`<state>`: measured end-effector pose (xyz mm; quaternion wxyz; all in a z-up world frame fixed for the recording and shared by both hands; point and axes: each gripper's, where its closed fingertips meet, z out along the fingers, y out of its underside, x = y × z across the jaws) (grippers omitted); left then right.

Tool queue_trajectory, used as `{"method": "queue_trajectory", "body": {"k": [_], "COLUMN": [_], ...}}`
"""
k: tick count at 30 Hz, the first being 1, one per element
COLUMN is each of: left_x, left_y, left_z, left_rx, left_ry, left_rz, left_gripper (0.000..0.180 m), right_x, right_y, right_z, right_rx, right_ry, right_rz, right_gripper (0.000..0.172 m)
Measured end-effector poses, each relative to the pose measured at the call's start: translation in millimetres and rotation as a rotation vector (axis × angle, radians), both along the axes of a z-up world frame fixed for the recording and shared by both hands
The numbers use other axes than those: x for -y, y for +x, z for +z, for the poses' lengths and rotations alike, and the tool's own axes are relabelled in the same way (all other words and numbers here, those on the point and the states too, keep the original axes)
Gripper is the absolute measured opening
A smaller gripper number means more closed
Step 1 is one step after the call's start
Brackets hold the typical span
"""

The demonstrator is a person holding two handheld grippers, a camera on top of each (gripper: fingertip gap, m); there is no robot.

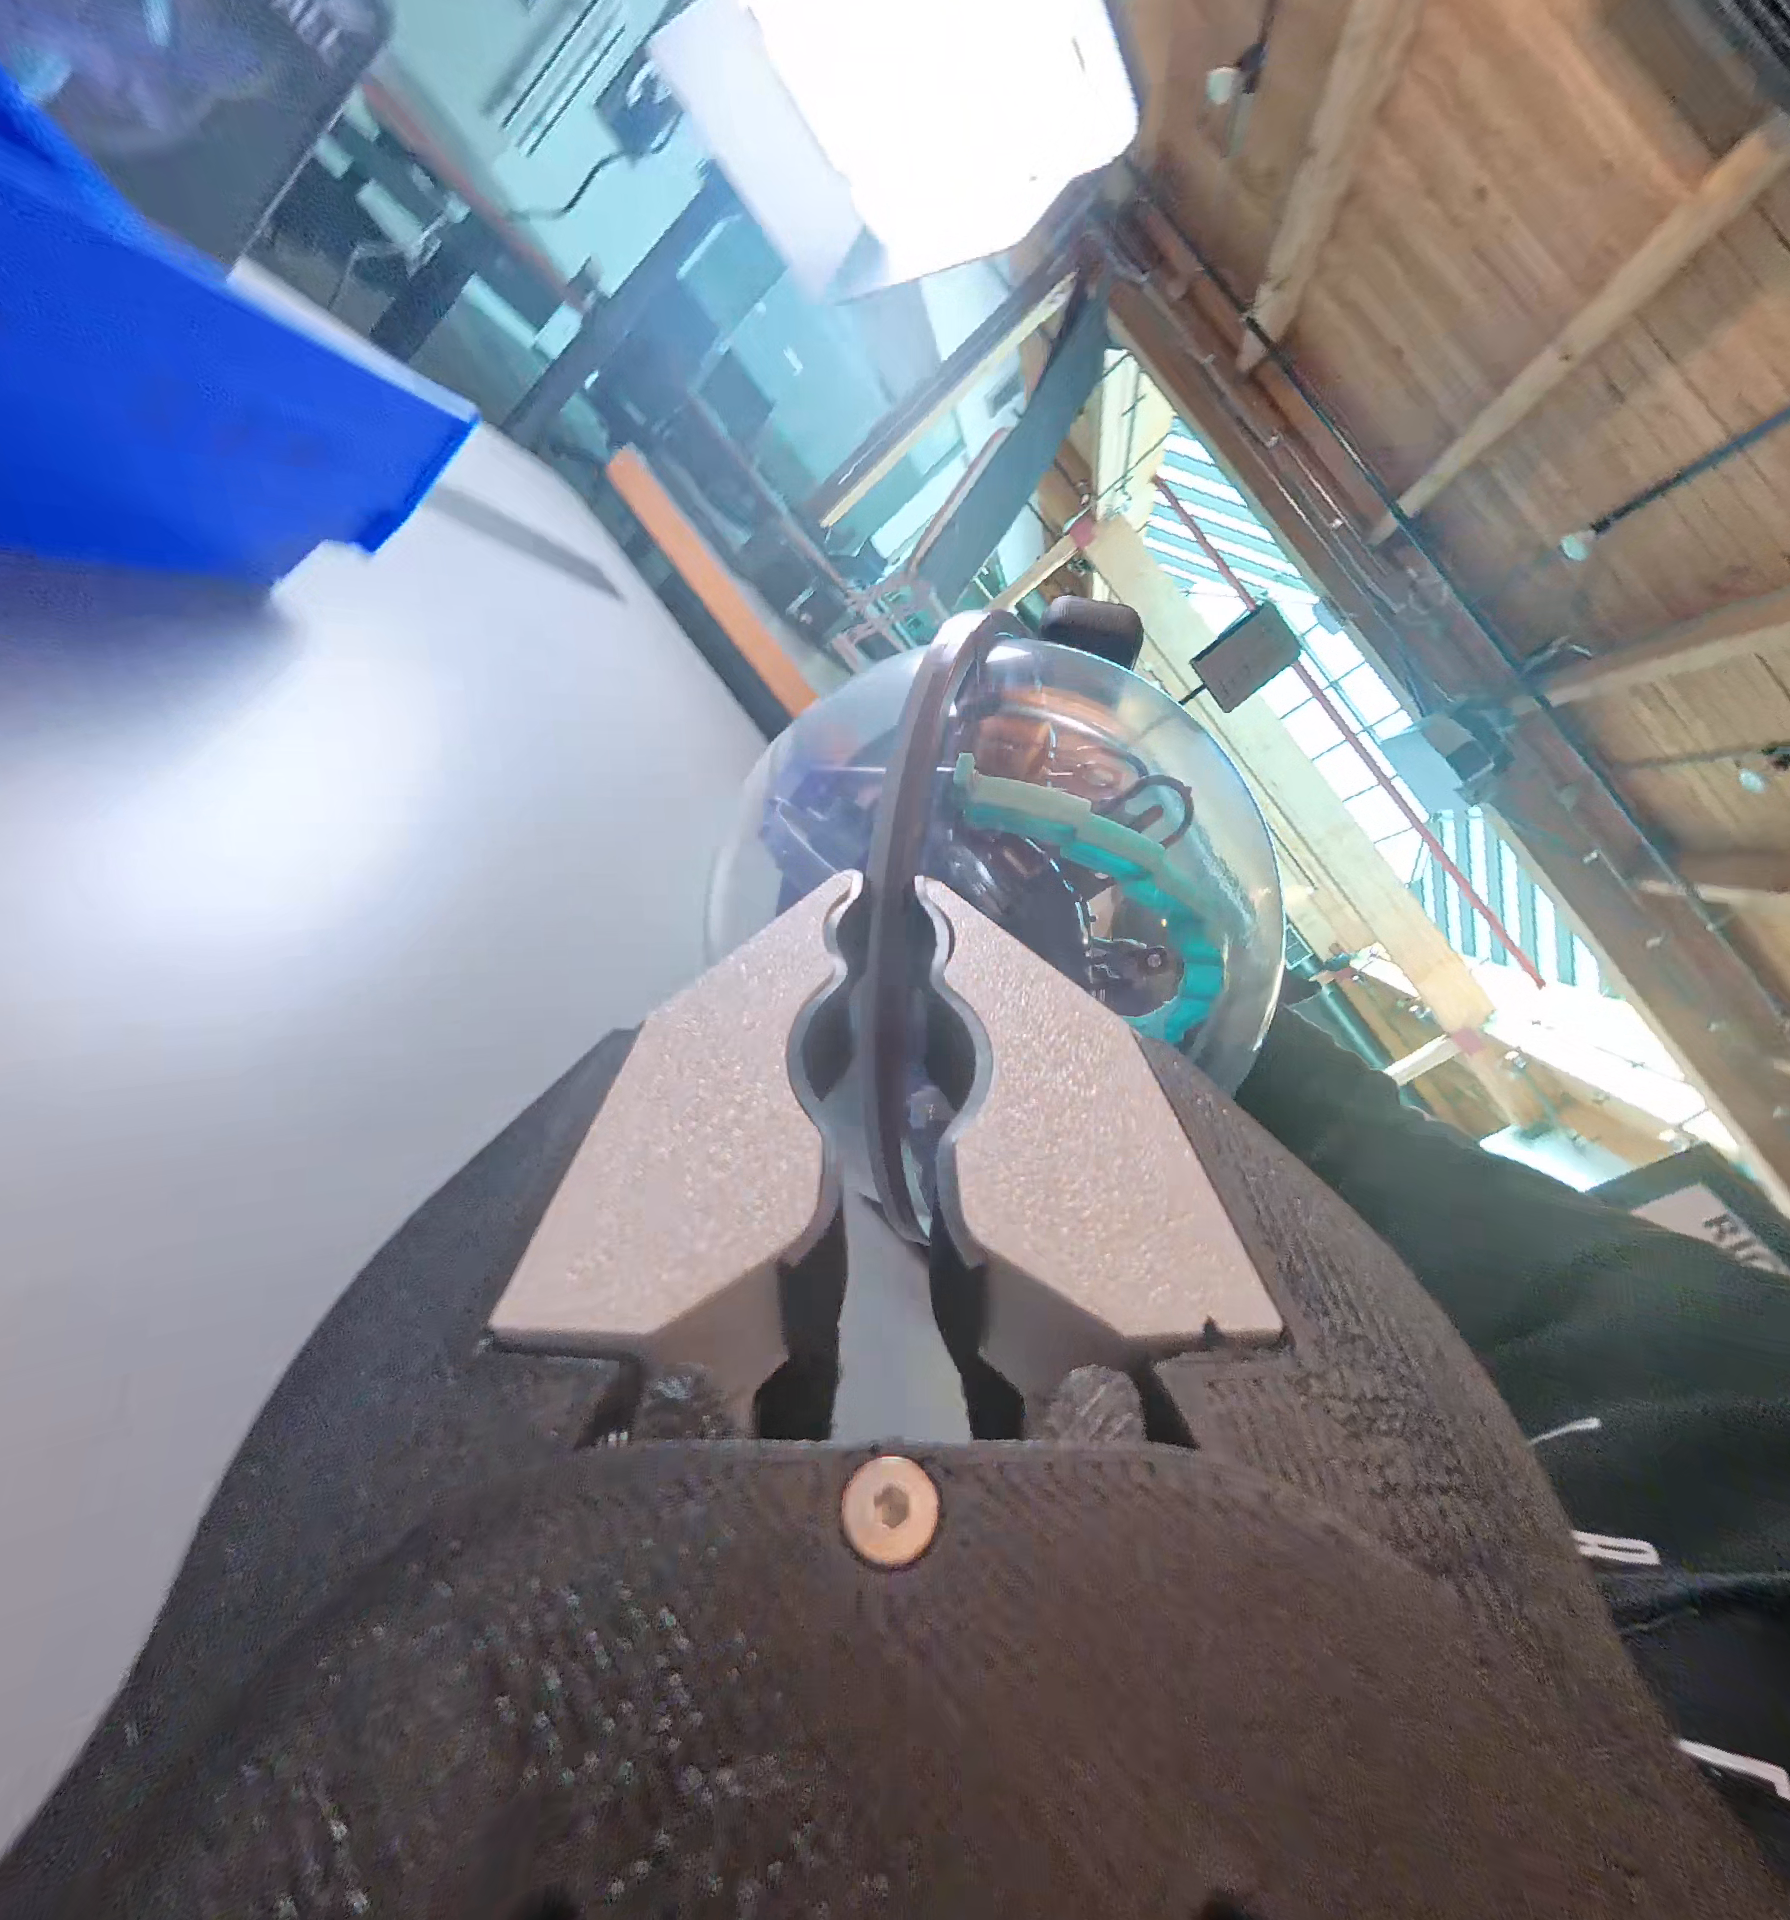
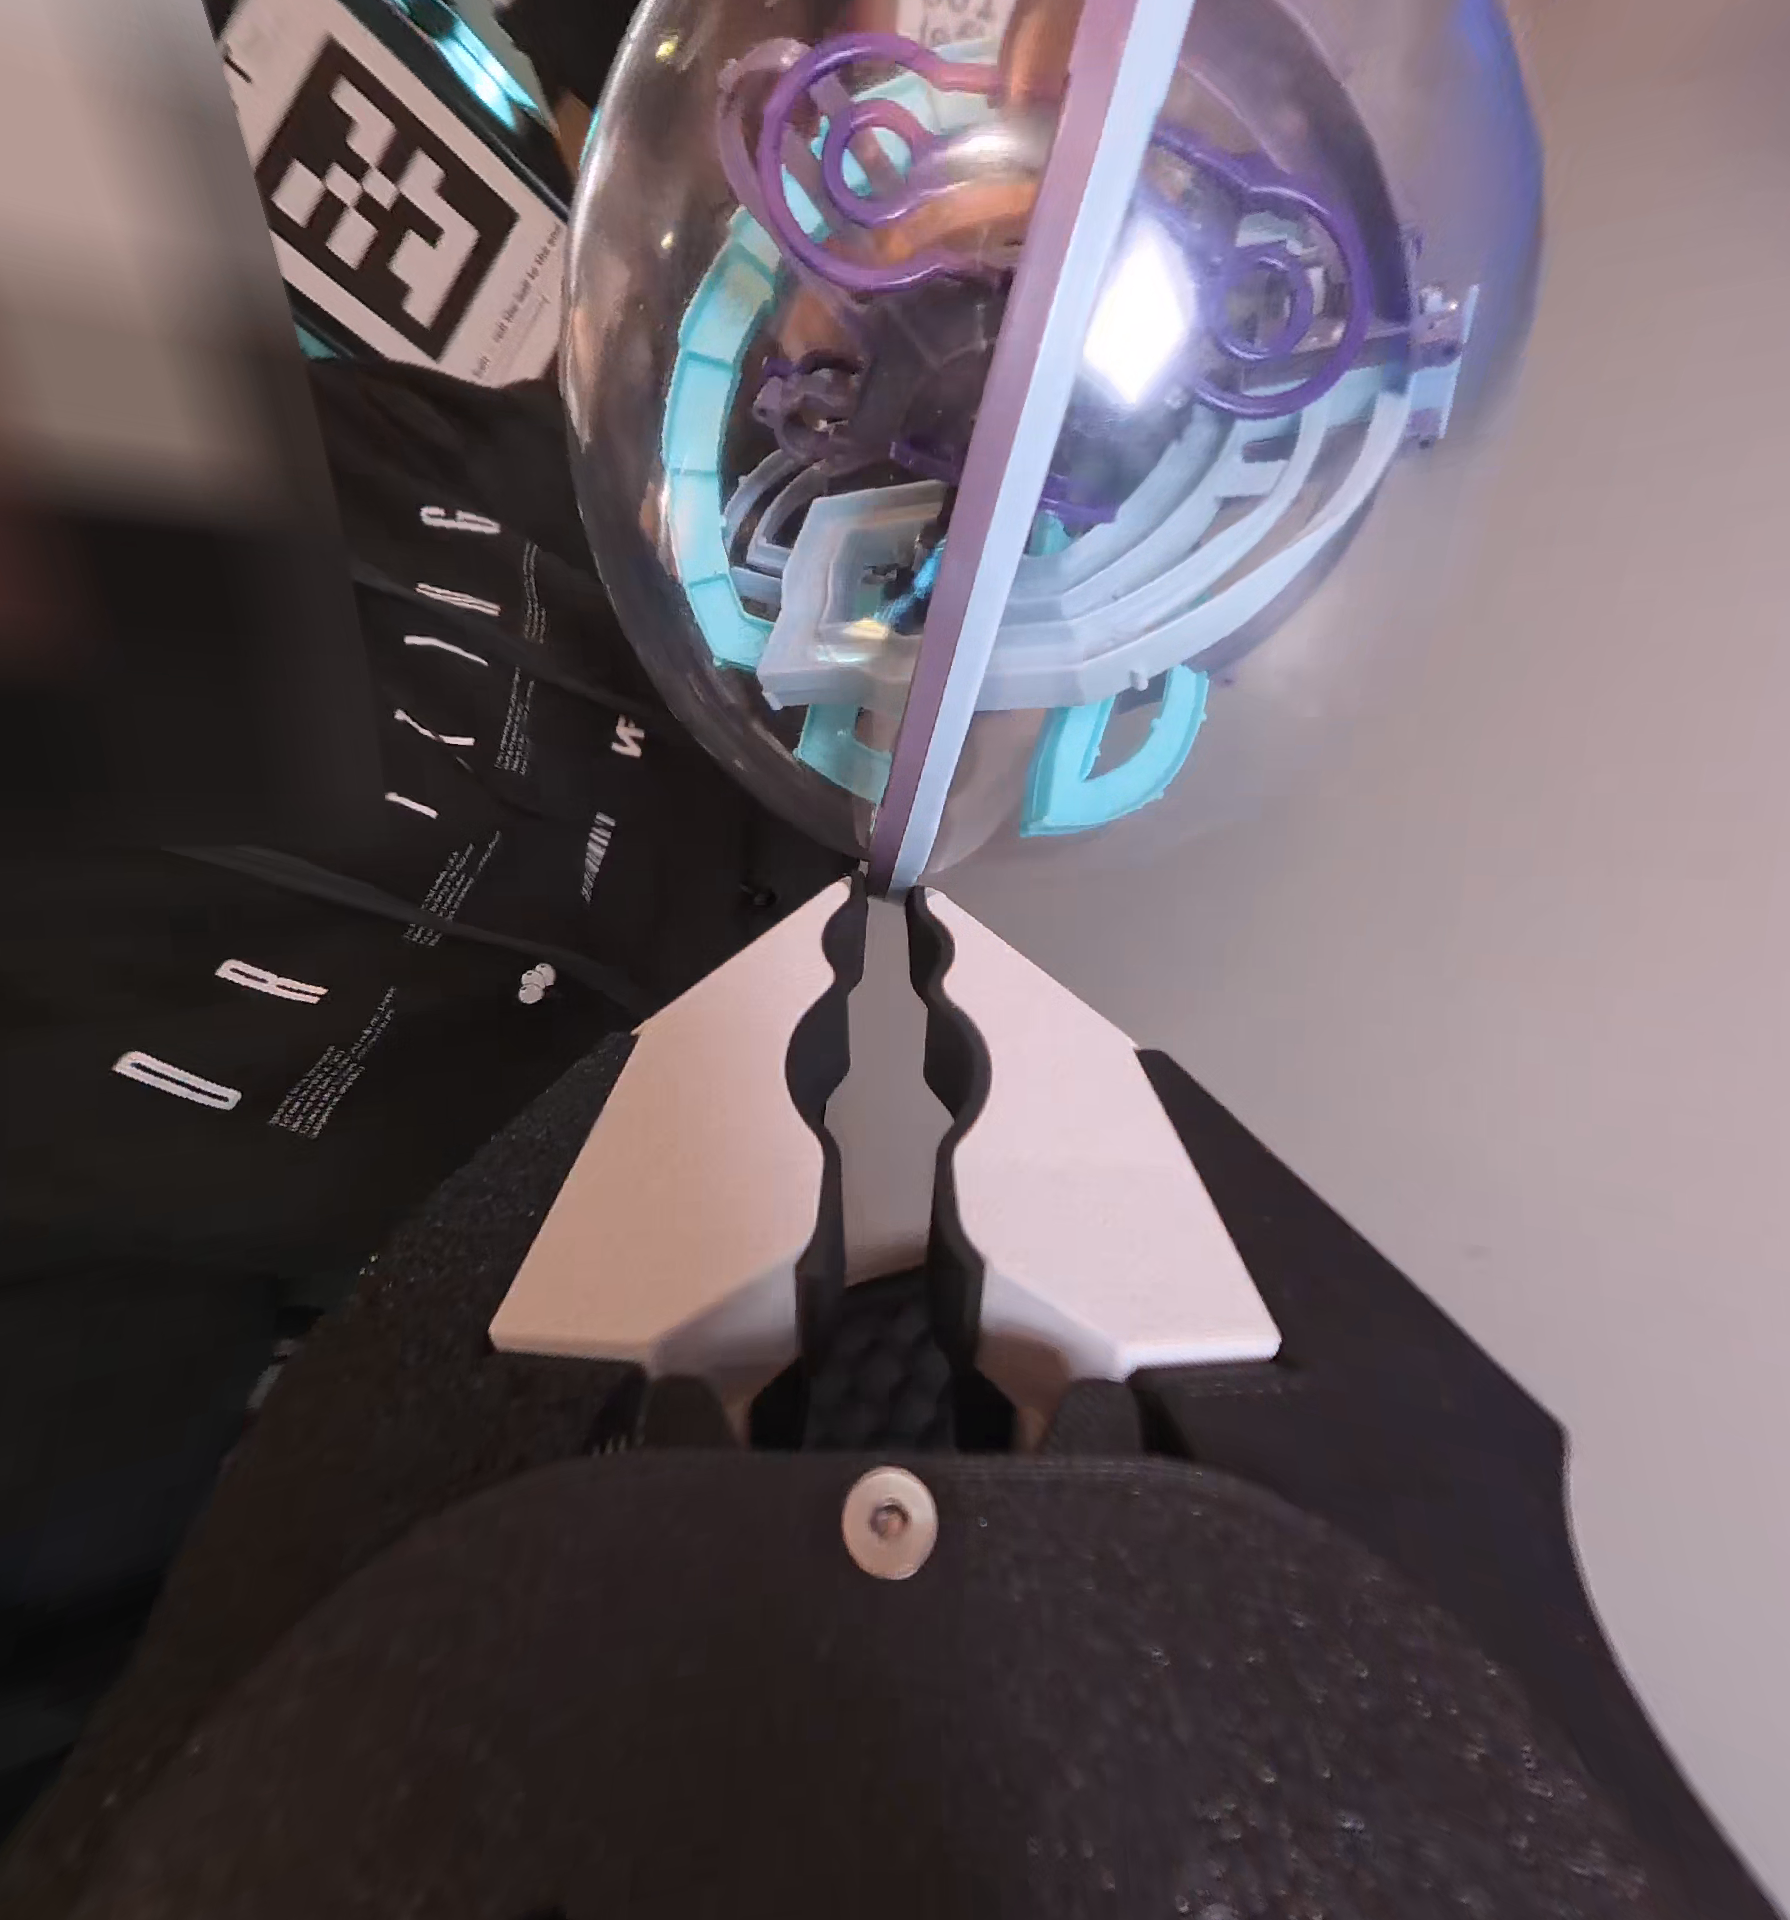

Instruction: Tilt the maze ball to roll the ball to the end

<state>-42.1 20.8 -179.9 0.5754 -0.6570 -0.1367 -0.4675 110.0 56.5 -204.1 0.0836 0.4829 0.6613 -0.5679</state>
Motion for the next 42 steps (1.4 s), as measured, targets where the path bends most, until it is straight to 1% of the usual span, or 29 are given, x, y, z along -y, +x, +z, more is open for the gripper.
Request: {"method": "queue_trajectory", "body": {"k": [3, 5, 11, 13, 15, 17, 19, 20, 21, 22, 23, 25, 26, 27, 29, 30, 33, 35, 39, 42], "left_x": [5.0, 8.4, 13.1, 14.2, 15.6, 18.0, 17.9, 16.6, 13.9, 11.5, 9.7, 2.7, -1.3, -4.7, -10.4, -15.0, -24.2, -31.6, -41.8, -46.8], "left_y": [-0.9, -0.5, -3.4, -4.3, -3.3, -2.1, -12.0, -17.6, -19.5, -17.0, -12.3, -3.2, 3.6, 12.2, 29.7, 34.9, 45.6, 45.1, 35.2, 27.9], "left_z": [-28.4, -38.9, -56.3, -60.2, -58.6, -53.4, -39.9, -30.5, -21.9, -12.2, -3.5, 3.6, 4.3, 3.7, 0.5, -3.2, -25.7, -28.3, -28.9, -29.2], "left_rx": [0.072, 0.095, 0.104, 0.105, 0.057, -0.018, -0.116, -0.193, -0.281, -0.374, -0.478, -0.68, -0.743, -0.767, -0.77, -0.79, -0.856, -0.842, -0.738, -0.67], "left_ry": [-0.09, -0.131, -0.197, -0.202, -0.194, -0.169, -0.103, -0.054, -0.013, 0.042, 0.107, 0.193, 0.22, 0.232, 0.239, 0.24, 0.191, 0.189, 0.119, 0.089], "left_rz": [0.003, 0.007, 0.014, 0.012, 0.005, -0.008, 0.007, 0.007, -0.012, -0.05, -0.09, -0.149, -0.192, -0.251, -0.372, -0.406, -0.512, -0.497, -0.476, -0.461], "left_gripper": [0.005, 0.005, 0.005, 0.006, 0.007, 0.018, 0.049, 0.063, 0.089, 0.106, 0.115, 0.122, 0.125, 0.128, 0.132, 0.133, 0.132, 0.134, 0.133, 0.132], "right_x": [2.8, 3.3, 0.9, -0.2, -1.4, -1.3, -1.7, -2.1, -2.6, -3.1, -3.4, -4.5, -5.6, -6.6, -9.1, -10.7, -15.0, -18.1, -27.0, -31.0], "right_y": [-1.1, -1.6, -7.2, -8.5, -9.4, -9.1, -9.2, -9.5, -10.3, -11.3, -12.0, -14.2, -15.6, -16.7, -18.6, -20.0, -23.7, -26.0, -34.2, -41.5], "right_z": [-23.9, -35.7, -57.9, -58.6, -59.1, -59.3, -58.7, -57.6, -56.5, -55.7, -55.0, -54.6, -54.9, -55.0, -55.9, -56.4, -56.5, -57.9, -56.2, -55.2], "right_rx": [0.061, 0.099, 0.157, 0.151, 0.151, 0.152, 0.151, 0.15, 0.152, 0.155, 0.158, 0.158, 0.158, 0.158, 0.16, 0.159, 0.152, 0.145, 0.114, 0.062], "right_ry": [-0.078, -0.109, -0.147, -0.171, -0.186, -0.198, -0.202, -0.205, -0.209, -0.213, -0.216, -0.216, -0.214, -0.216, -0.217, -0.218, -0.233, -0.232, -0.252, -0.214], "right_rz": [0.016, 0.027, 0.037, 0.042, 0.045, 0.056, 0.067, 0.071, 0.075, 0.078, 0.083, 0.088, 0.086, 0.084, 0.079, 0.073, 0.06, 0.047, -0.013, -0.068], "right_gripper": [0.004, 0.005, 0.005, 0.005, 0.005, 0.005, 0.005, 0.005, 0.005, 0.005, 0.005, 0.005, 0.005, 0.005, 0.005, 0.005, 0.005, 0.005, 0.007, 0.01]}}
